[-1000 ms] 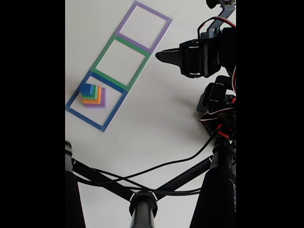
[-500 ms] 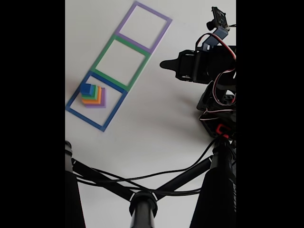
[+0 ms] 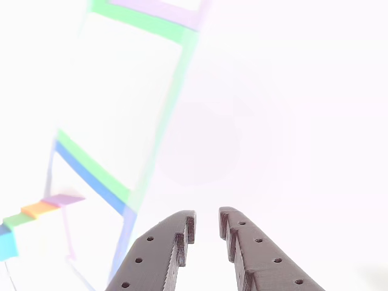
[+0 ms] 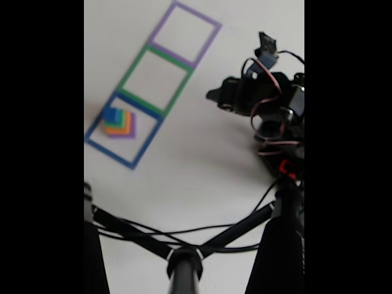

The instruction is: Tower of hanoi

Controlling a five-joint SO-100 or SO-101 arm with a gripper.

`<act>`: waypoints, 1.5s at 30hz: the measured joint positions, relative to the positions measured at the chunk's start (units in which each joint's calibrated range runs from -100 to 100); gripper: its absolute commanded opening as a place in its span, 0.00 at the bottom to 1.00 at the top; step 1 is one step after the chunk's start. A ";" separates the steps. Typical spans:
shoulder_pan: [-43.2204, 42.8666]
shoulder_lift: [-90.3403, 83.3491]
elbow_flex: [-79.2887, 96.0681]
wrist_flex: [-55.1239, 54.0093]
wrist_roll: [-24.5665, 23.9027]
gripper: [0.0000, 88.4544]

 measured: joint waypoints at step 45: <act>1.15 -3.63 9.66 0.32 -16.16 0.00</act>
